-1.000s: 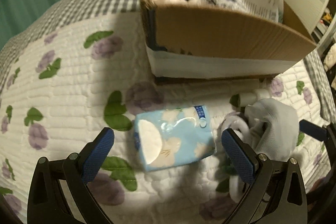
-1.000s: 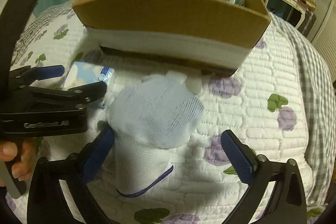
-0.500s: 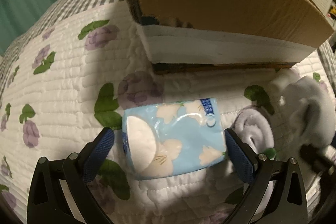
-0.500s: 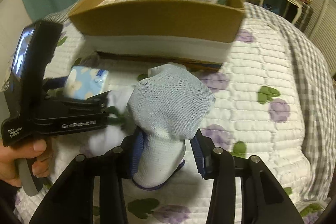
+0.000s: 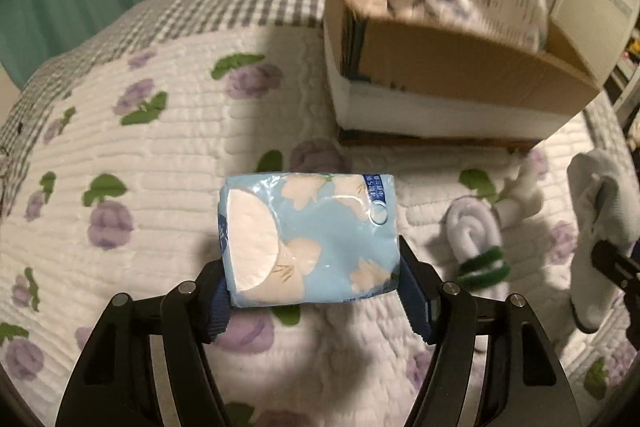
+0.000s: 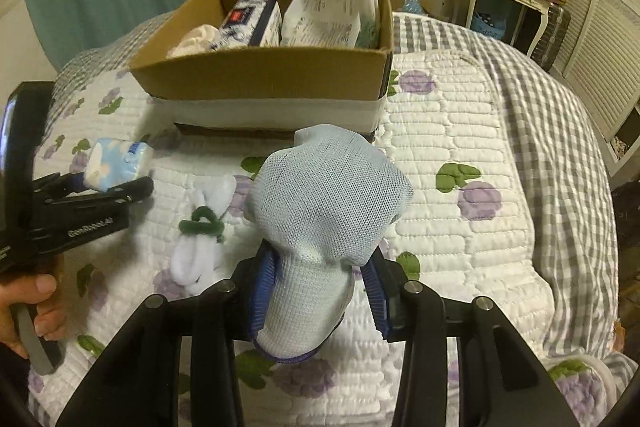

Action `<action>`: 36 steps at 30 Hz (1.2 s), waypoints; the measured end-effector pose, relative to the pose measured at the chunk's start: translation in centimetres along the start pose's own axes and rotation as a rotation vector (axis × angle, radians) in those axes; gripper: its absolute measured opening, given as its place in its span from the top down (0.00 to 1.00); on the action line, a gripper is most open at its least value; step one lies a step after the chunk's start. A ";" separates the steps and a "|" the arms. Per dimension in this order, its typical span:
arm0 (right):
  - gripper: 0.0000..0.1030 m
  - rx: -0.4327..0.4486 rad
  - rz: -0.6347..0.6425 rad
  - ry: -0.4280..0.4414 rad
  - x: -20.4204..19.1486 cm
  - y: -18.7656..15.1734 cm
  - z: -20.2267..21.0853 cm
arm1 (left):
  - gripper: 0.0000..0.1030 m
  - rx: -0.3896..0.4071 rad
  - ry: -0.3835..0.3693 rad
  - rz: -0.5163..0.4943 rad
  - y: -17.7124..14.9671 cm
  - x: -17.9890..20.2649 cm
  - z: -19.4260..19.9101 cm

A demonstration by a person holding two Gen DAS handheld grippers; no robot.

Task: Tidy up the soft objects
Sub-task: 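Lift the tissue packet and sock with both tools over the cardboard box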

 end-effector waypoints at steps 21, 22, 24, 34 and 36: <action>0.61 0.280 0.084 -0.011 -5.3 1.0 13.9 | 0.34 0.374 -0.097 0.055 0.5 -2.2 19.0; 0.61 0.295 0.087 -0.012 -5.5 1.1 14.6 | 0.34 0.400 -0.106 0.058 0.7 -2.2 20.1; 0.61 0.334 0.092 -0.014 -5.8 1.5 16.4 | 0.34 0.436 -0.118 0.060 1.0 -2.2 21.7; 0.61 0.484 0.122 -0.022 -6.9 3.5 23.3 | 0.34 0.595 -0.160 0.041 2.9 -1.6 28.5; 0.61 0.508 0.130 -0.022 -7.1 4.1 24.4 | 0.34 0.617 -0.169 0.037 3.5 -1.5 29.4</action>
Point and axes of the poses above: each gripper's, at about its wrist camera, not at the fingertips, and z roughly against the way its jaws point, x to its right, y to its top, the point moved 9 cm from there along -z, roughly the way its jaws point, and after that the axes turned 6 degrees about -x, right-handed, at the moved point
